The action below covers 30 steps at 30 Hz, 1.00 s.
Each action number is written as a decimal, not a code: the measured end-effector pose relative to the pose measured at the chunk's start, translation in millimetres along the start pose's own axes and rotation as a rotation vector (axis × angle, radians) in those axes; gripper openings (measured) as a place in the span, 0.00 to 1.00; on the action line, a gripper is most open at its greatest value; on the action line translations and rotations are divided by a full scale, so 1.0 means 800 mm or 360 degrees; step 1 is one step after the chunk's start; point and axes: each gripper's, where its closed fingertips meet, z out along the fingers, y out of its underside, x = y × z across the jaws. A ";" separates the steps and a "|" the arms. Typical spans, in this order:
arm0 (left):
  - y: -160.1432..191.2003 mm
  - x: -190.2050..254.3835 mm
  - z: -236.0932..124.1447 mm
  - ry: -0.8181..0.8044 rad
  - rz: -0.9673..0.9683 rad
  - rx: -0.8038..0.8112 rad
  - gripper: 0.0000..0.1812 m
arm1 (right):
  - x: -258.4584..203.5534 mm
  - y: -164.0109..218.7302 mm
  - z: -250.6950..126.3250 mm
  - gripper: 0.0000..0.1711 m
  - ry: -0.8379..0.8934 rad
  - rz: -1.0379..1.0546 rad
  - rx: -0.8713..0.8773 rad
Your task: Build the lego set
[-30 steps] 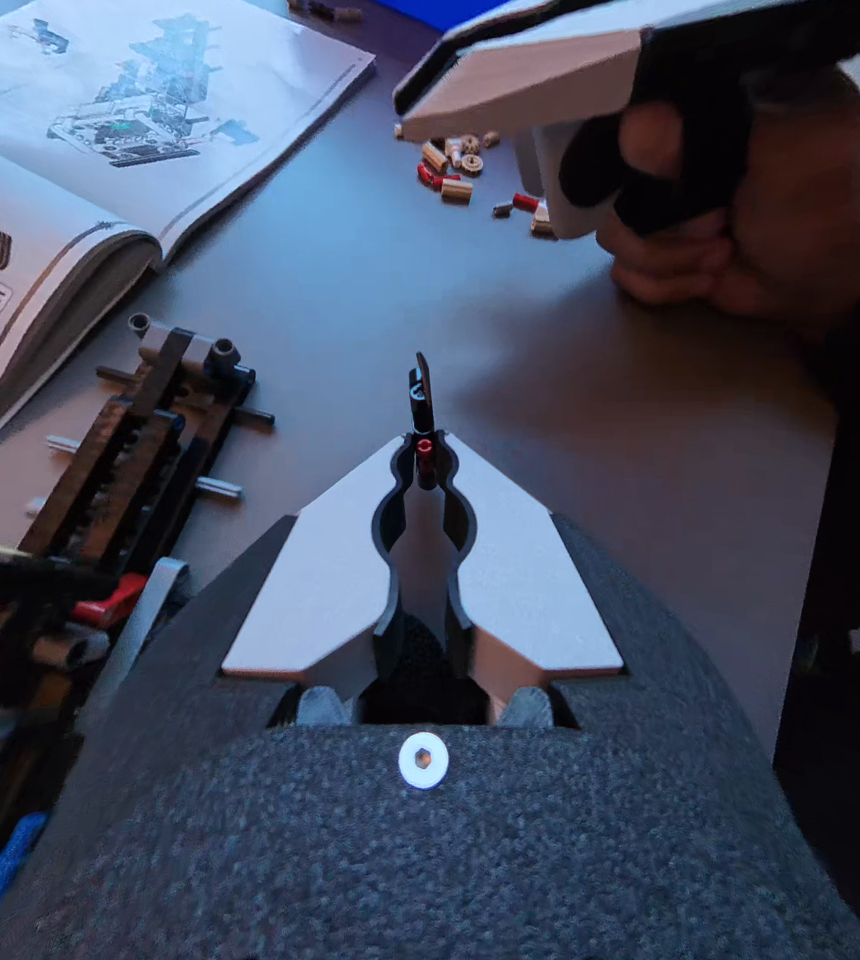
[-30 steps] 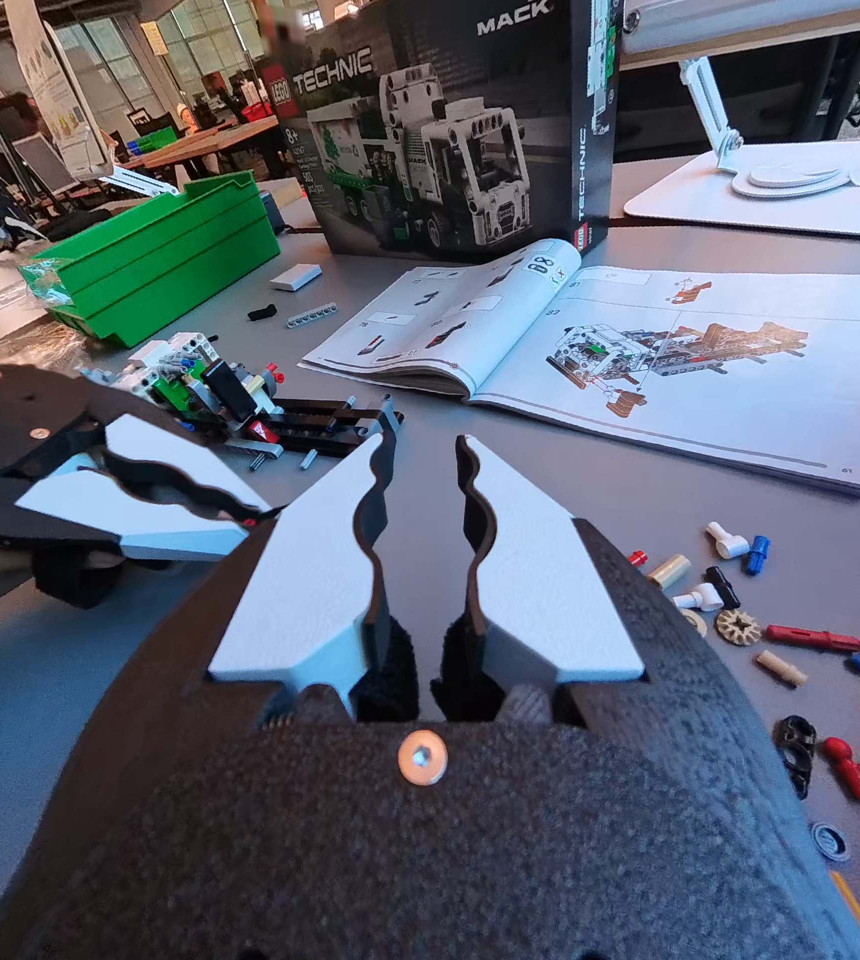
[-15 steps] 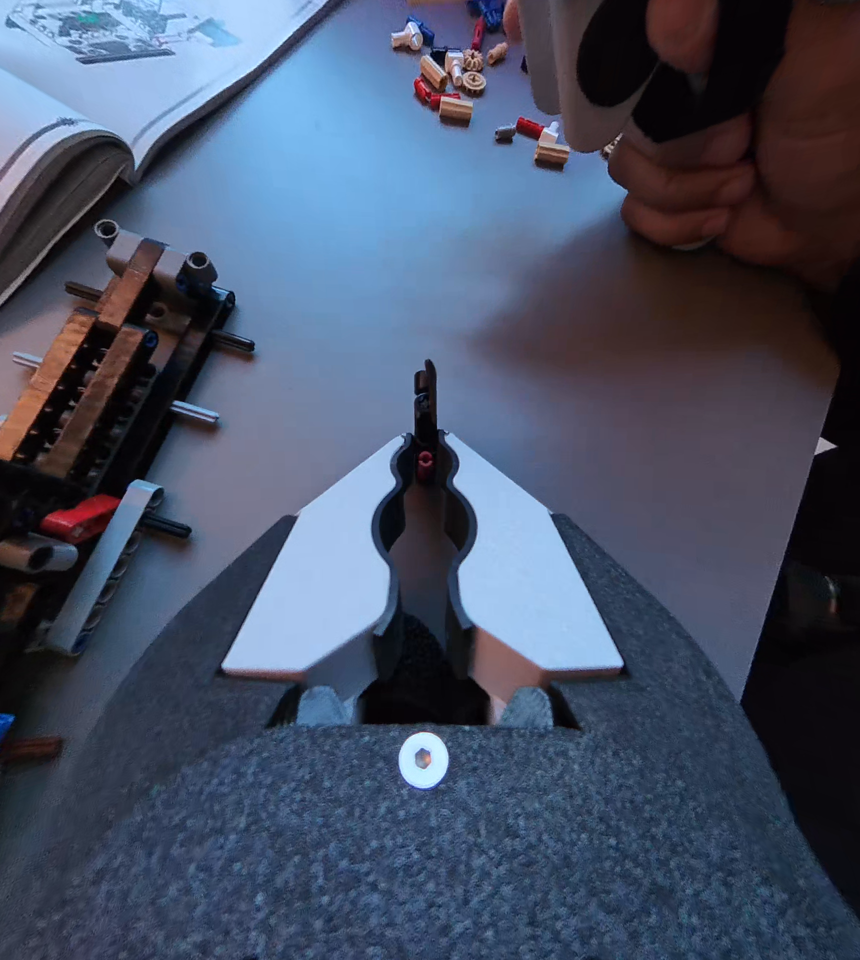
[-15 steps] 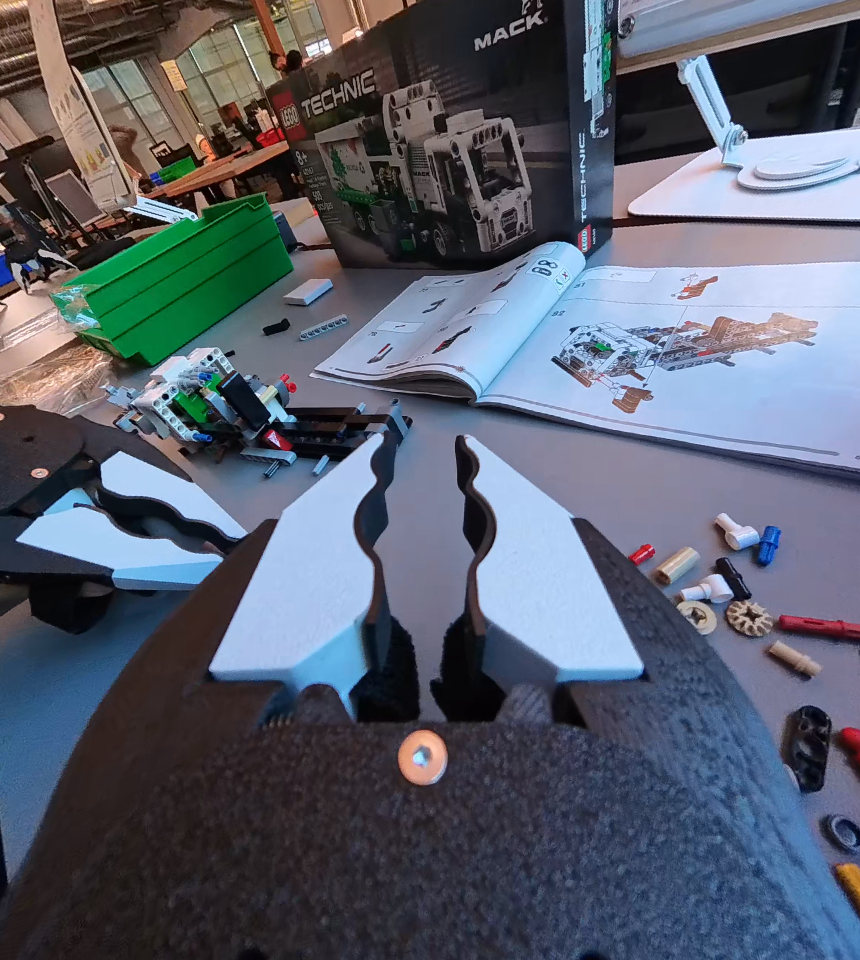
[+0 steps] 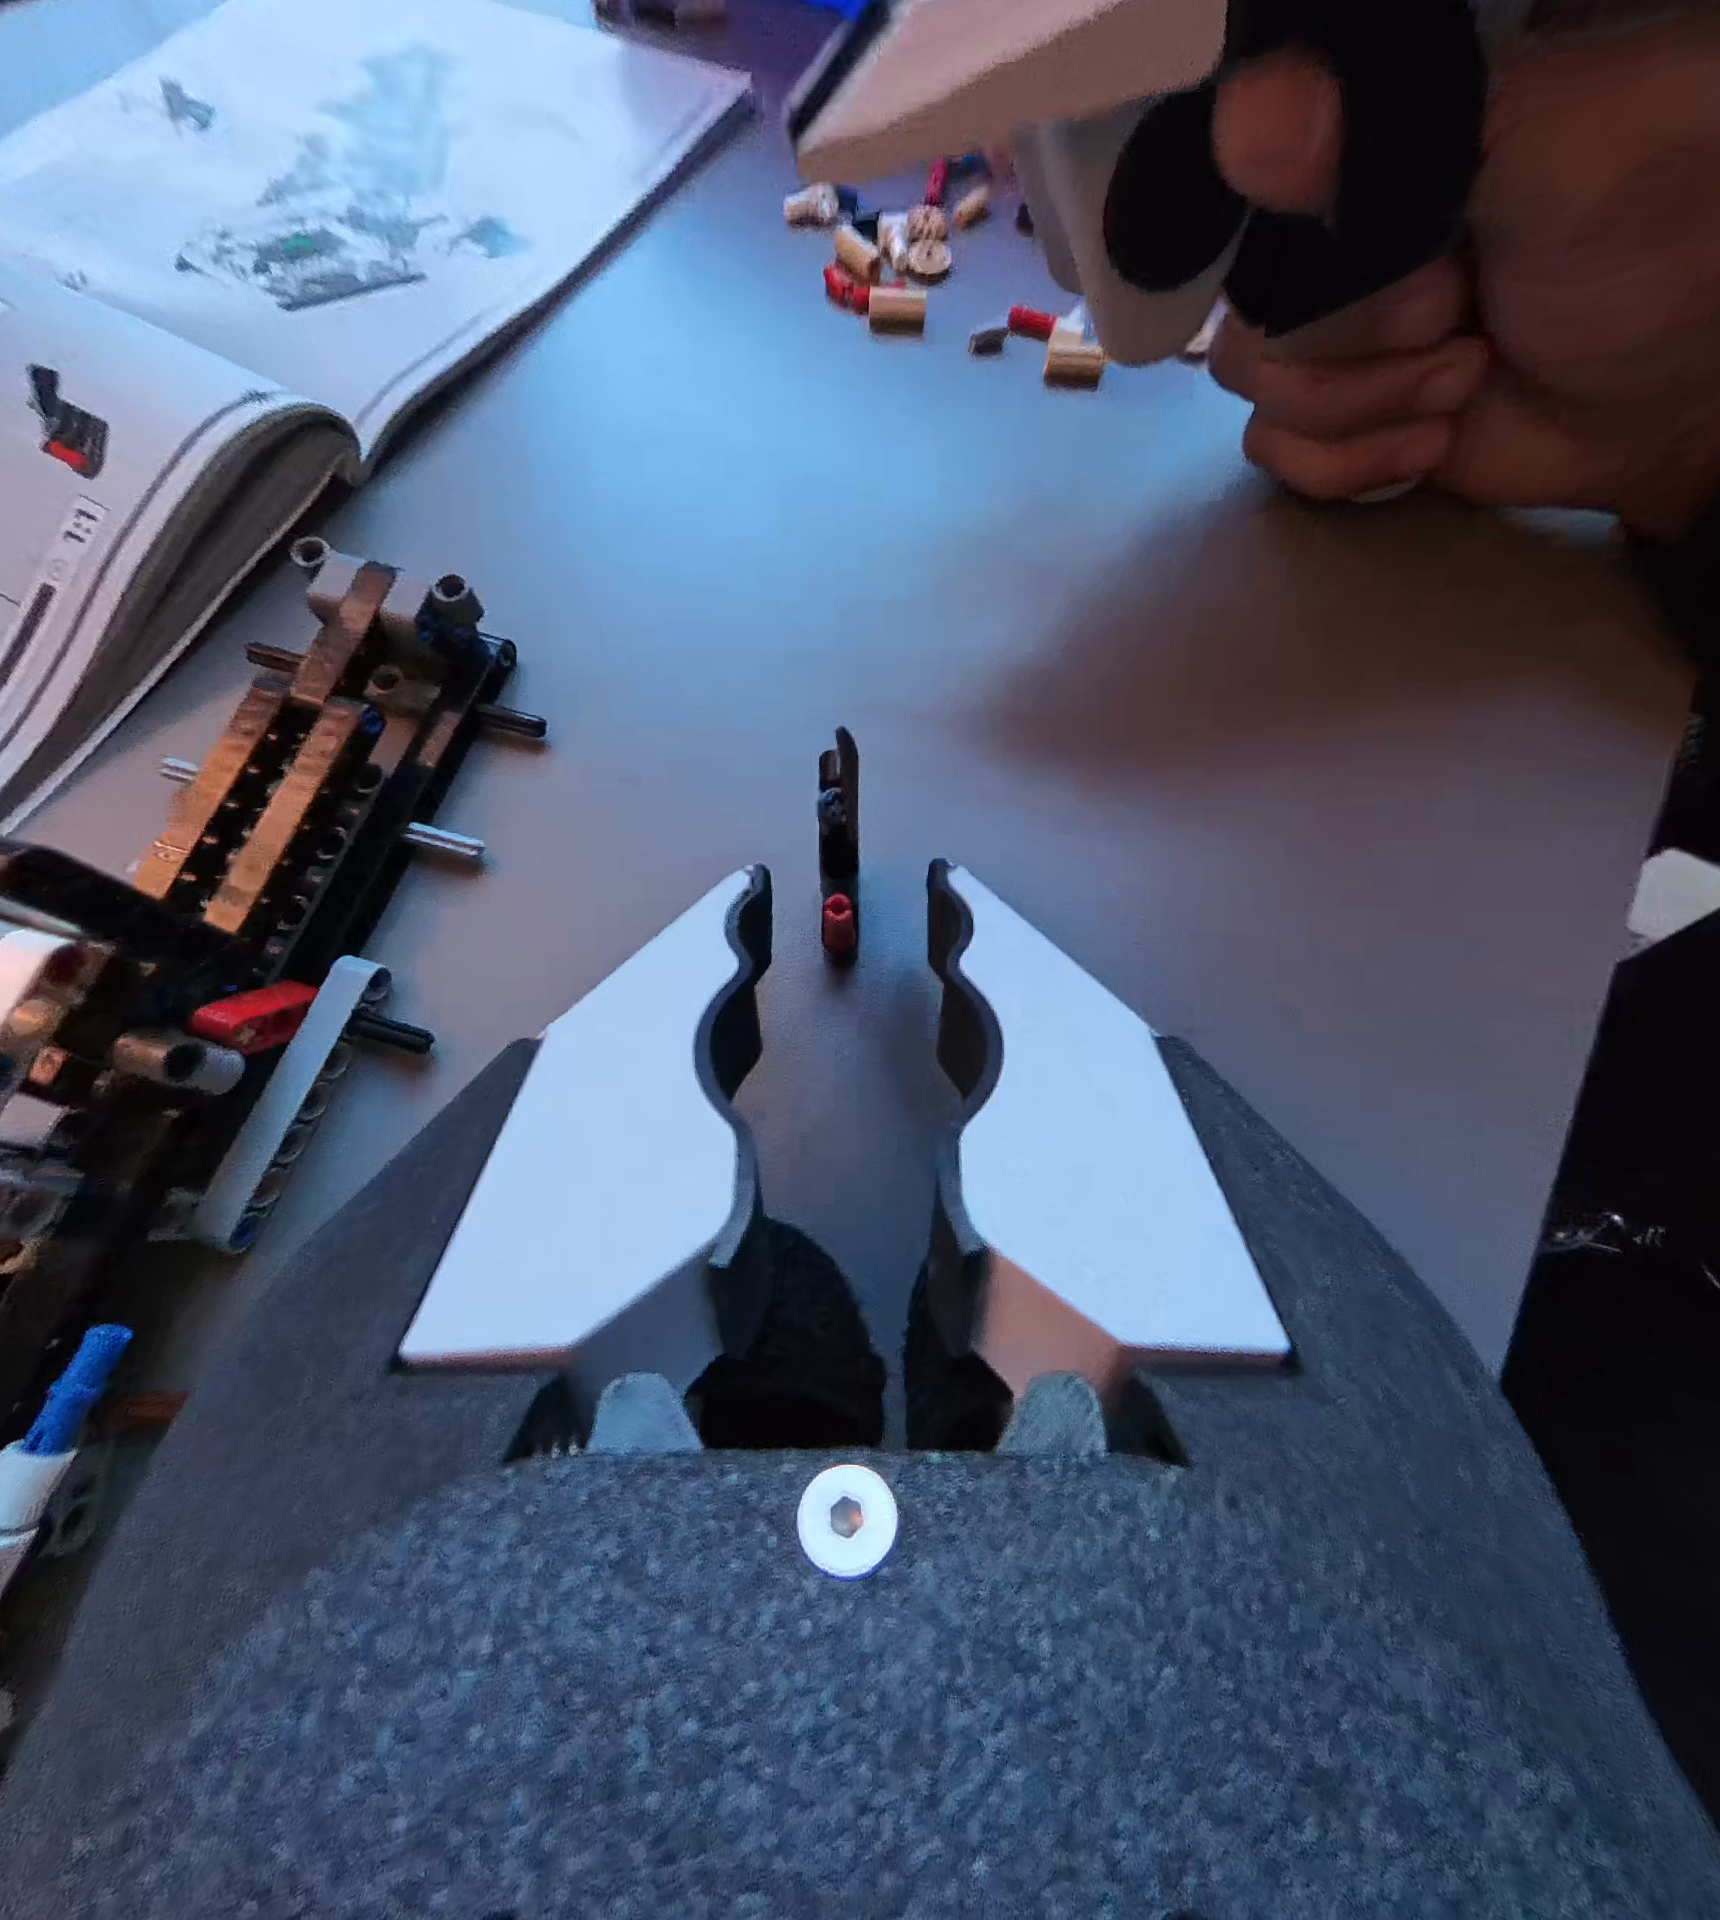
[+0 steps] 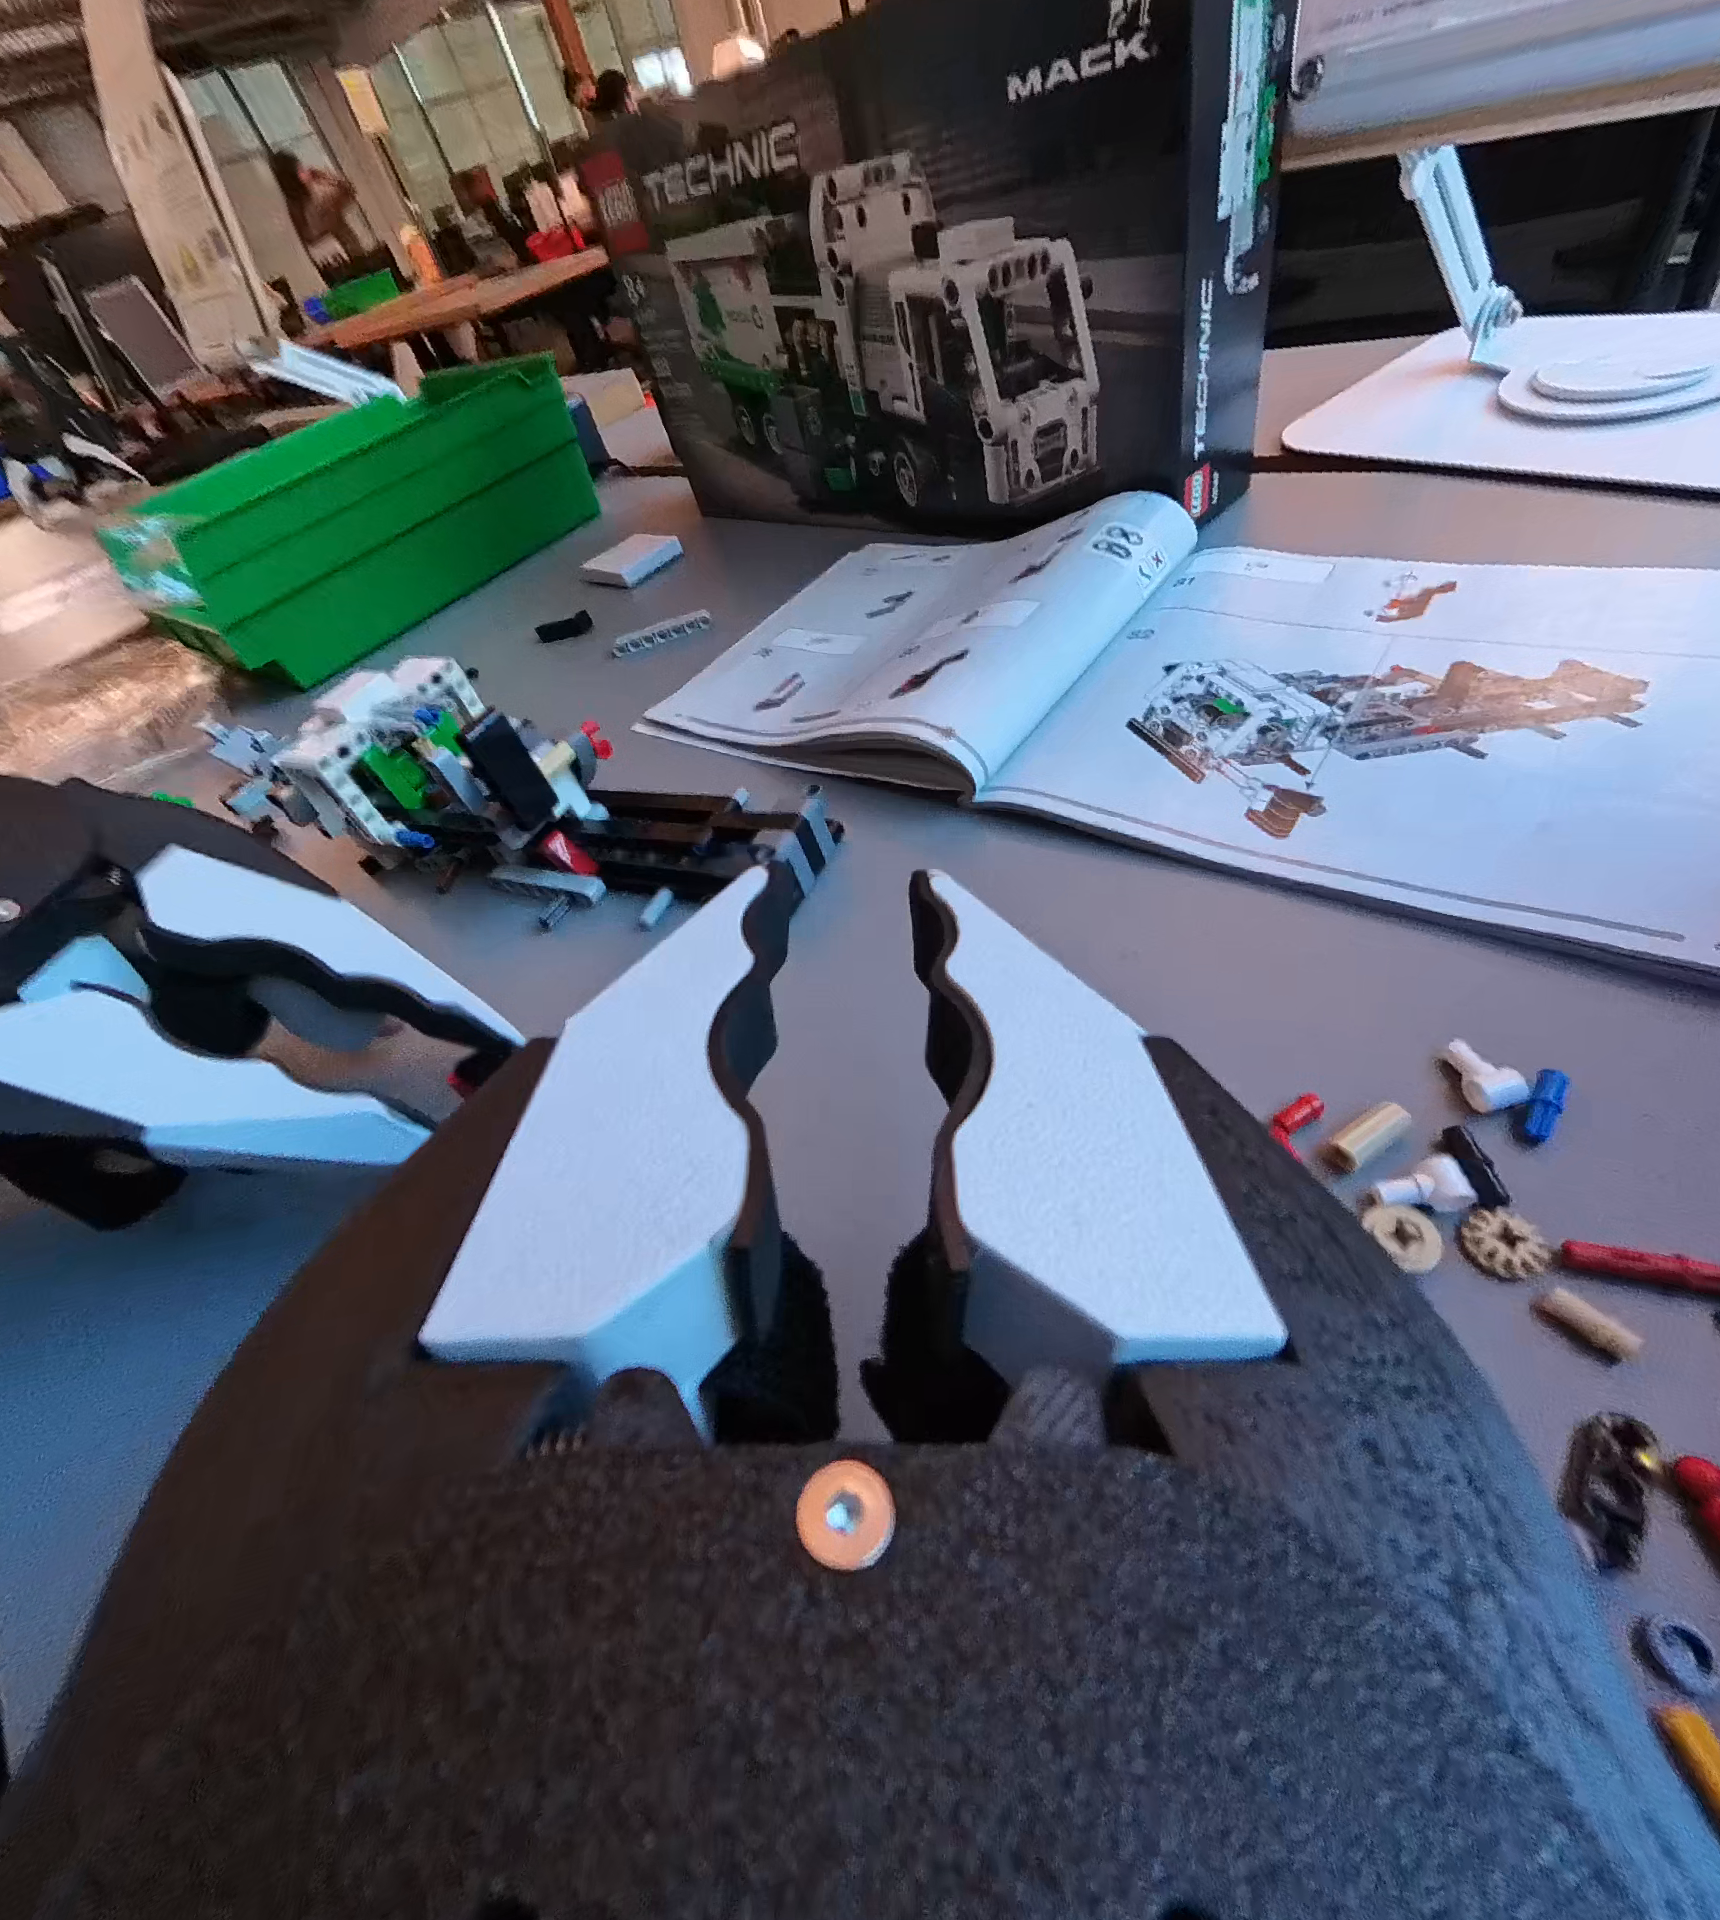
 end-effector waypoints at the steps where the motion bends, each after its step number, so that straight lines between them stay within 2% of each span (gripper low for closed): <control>1: -0.002 0.001 -0.004 0.0010 -0.0006 0.0030 0.17 | 0.001 0.004 -0.004 0.13 0.0045 -0.0034 -0.0055; 4: 0.001 0.000 -0.017 0.0013 -0.0051 0.0068 0.19 | 0.022 0.011 -0.037 0.14 0.0335 -0.0190 -0.0178; 6: 0.005 -0.001 -0.027 0.0009 -0.0073 0.0090 0.19 | 0.039 0.024 -0.069 0.14 0.0525 -0.0131 -0.0251; 8: 0.008 -0.003 -0.036 -0.0009 -0.0075 0.0114 0.18 | 0.048 0.040 -0.095 0.15 0.0620 -0.0021 -0.0291; 11: 0.012 -0.007 -0.046 -0.0015 -0.0094 0.0128 0.16 | 0.057 0.057 -0.119 0.15 0.0738 -0.0043 -0.0336; 16: 0.015 -0.014 -0.056 0.0026 -0.0207 0.0161 0.15 | 0.069 0.077 -0.113 0.16 0.0697 -0.0043 -0.0528; 22: 0.009 -0.021 -0.063 0.0009 -0.0236 0.0188 0.14 | 0.084 0.084 -0.100 0.13 0.0718 0.0008 -0.0571; 24: 0.007 -0.021 -0.063 0.0003 -0.0222 0.0188 0.14 | 0.093 0.078 -0.103 0.11 0.0678 0.0056 -0.0533; 30: 0.002 -0.023 -0.058 -0.0012 -0.0210 0.0187 0.13 | 0.092 0.091 -0.089 0.11 0.0483 0.0006 -0.0700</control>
